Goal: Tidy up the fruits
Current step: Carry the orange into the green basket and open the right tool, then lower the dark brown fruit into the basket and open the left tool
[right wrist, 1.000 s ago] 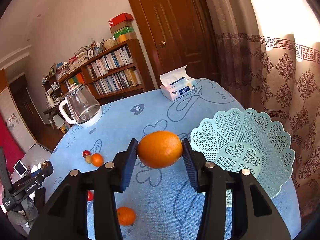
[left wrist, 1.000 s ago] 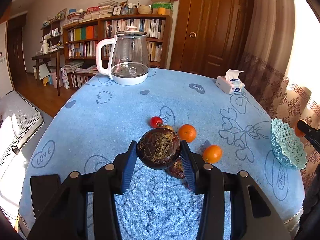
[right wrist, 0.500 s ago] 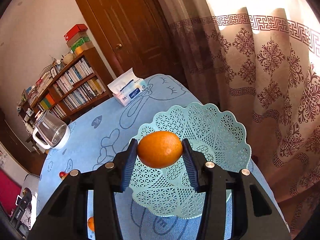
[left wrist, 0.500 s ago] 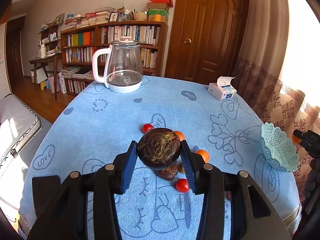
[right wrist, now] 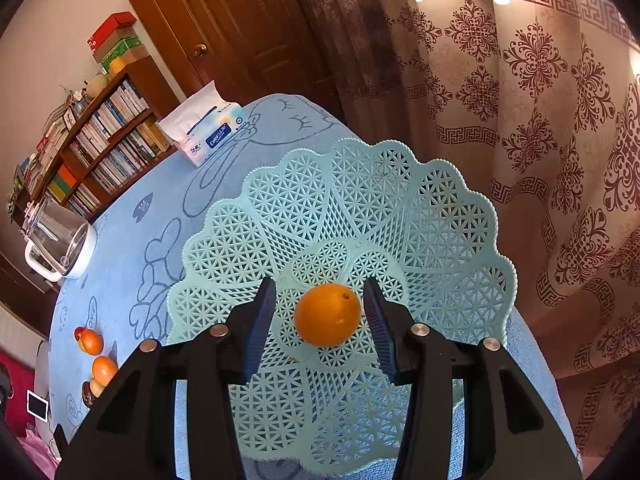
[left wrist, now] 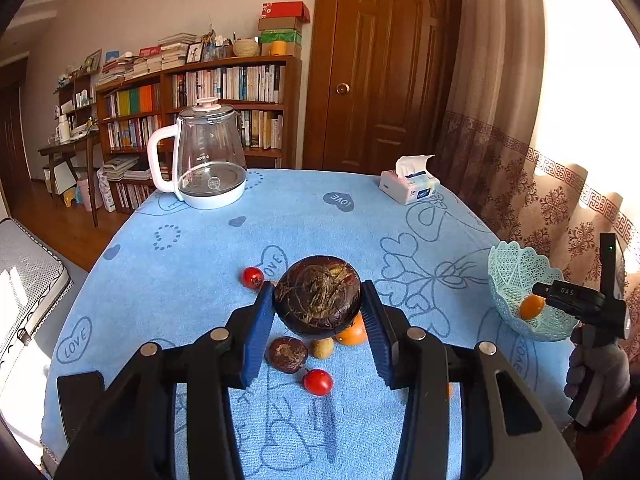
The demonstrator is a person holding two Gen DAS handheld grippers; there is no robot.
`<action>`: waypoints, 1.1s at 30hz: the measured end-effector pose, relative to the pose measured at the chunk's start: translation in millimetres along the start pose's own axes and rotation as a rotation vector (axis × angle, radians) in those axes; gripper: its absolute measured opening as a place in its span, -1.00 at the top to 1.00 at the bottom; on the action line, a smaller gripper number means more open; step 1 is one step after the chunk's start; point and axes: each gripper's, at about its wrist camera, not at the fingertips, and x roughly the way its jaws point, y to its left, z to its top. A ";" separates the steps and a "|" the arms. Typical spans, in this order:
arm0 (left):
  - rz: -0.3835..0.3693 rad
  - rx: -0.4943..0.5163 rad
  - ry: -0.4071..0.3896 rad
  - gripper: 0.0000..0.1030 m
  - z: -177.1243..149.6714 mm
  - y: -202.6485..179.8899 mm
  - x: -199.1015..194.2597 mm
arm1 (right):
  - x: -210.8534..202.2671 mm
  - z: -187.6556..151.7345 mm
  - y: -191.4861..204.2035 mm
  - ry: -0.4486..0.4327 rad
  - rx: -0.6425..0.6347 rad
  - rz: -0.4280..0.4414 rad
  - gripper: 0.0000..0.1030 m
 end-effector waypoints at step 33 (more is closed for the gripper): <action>-0.440 0.270 0.192 0.15 6.4 -228.4 118.8 | -98.4 37.9 -28.0 -0.285 0.091 0.034 -0.20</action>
